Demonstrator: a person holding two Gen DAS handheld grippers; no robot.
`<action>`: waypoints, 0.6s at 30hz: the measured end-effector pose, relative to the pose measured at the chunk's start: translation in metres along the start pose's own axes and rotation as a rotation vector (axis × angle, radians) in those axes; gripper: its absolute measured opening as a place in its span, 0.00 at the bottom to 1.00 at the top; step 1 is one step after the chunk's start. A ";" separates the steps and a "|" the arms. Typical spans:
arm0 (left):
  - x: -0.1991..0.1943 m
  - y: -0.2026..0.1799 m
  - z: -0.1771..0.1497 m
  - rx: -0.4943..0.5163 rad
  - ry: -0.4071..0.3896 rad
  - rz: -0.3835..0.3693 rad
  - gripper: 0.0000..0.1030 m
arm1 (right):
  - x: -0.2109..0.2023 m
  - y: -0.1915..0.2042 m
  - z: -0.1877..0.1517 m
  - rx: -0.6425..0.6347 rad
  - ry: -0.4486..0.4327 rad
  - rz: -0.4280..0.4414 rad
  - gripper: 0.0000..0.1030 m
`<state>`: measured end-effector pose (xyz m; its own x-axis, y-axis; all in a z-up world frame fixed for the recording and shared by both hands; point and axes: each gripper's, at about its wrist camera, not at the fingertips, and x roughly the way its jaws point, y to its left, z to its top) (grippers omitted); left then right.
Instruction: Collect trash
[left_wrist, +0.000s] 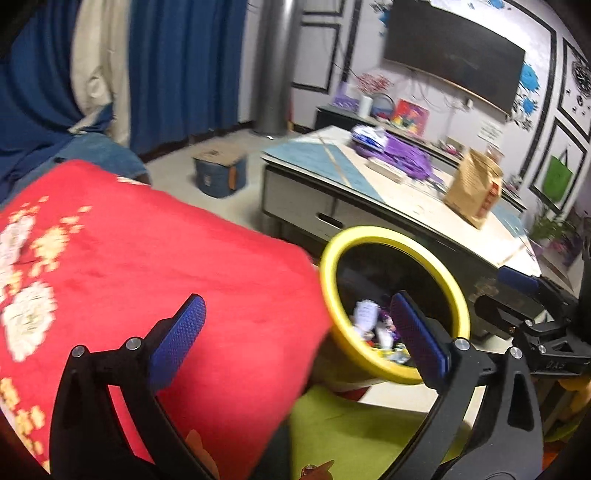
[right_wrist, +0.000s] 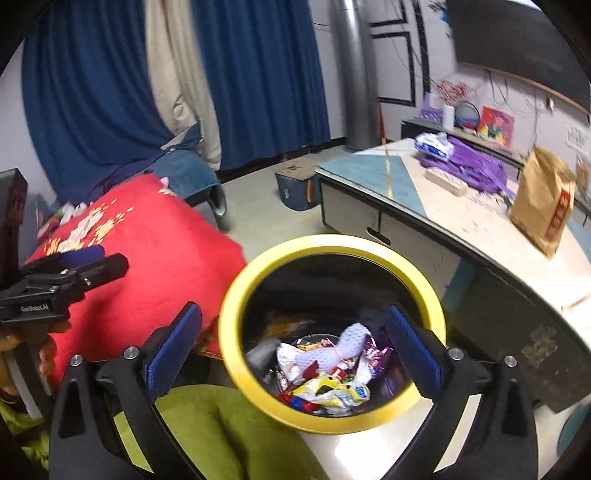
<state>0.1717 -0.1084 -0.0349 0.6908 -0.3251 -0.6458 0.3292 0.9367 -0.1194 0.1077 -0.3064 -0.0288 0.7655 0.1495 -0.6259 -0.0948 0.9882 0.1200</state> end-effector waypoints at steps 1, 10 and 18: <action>-0.005 0.005 -0.002 -0.005 -0.009 0.009 0.89 | -0.001 0.006 0.001 -0.004 -0.007 0.000 0.94; -0.061 0.042 -0.020 -0.057 -0.133 0.094 0.89 | -0.011 0.062 0.000 0.030 -0.126 -0.037 0.94; -0.096 0.056 -0.043 -0.073 -0.223 0.159 0.89 | -0.049 0.102 -0.023 -0.064 -0.385 -0.058 0.94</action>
<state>0.0965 -0.0195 -0.0118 0.8574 -0.1863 -0.4798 0.1639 0.9825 -0.0886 0.0460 -0.2123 -0.0038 0.9522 0.0819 -0.2942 -0.0743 0.9966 0.0368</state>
